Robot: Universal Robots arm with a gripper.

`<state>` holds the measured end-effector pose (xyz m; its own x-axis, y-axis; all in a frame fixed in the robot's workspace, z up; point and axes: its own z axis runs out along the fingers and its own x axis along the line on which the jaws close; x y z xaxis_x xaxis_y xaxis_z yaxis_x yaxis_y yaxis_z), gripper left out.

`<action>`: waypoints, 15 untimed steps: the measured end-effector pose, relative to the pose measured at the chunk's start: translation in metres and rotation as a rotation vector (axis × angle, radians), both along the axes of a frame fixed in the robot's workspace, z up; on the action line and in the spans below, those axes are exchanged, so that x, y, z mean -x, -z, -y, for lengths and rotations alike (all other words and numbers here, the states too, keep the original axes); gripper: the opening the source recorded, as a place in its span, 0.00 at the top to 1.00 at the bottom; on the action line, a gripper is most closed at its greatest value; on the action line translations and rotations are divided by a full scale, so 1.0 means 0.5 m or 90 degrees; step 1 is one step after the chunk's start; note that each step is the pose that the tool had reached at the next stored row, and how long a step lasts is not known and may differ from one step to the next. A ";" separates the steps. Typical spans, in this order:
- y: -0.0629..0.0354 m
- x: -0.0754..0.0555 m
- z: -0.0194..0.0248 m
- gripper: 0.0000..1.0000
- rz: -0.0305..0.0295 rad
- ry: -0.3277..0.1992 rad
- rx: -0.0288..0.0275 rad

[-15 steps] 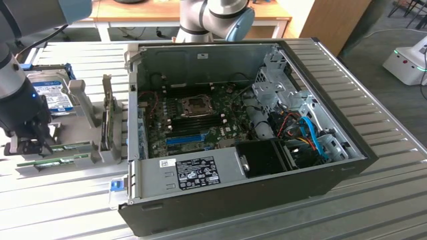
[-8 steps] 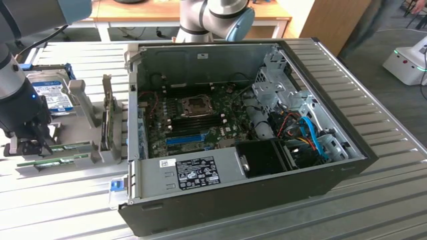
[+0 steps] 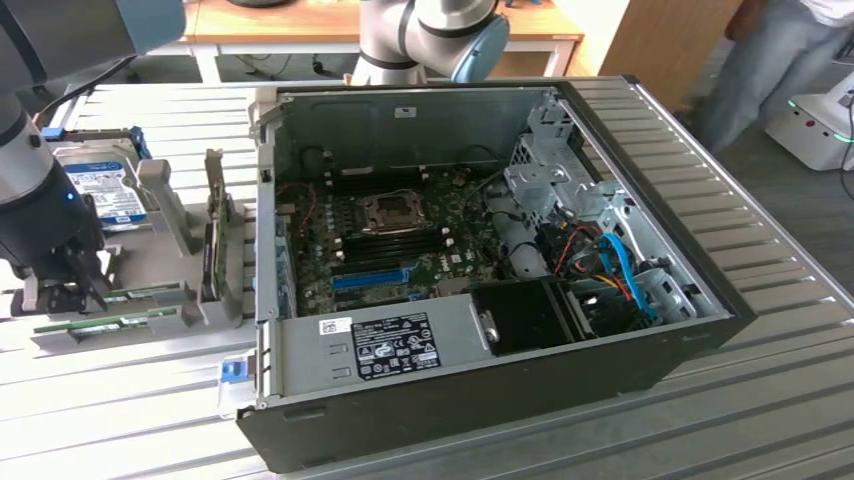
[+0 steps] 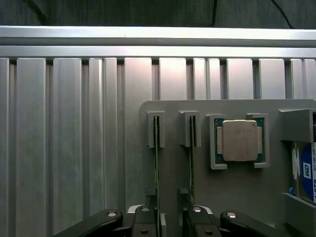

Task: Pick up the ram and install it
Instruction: 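Pick up the ram and move it above insertion slot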

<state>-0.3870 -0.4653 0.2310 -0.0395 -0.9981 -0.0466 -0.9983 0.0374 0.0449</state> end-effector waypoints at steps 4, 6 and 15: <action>0.007 0.000 0.0000 0.70 0.0000 0.000 0.0000; 0.011 0.000 0.0000 0.70 0.0000 0.000 0.0000; 0.034 0.000 0.0000 0.70 0.0000 0.000 0.0000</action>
<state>-0.3870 -0.4653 0.2142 -0.0395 -0.9981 -0.0466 -0.9983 0.0374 0.0450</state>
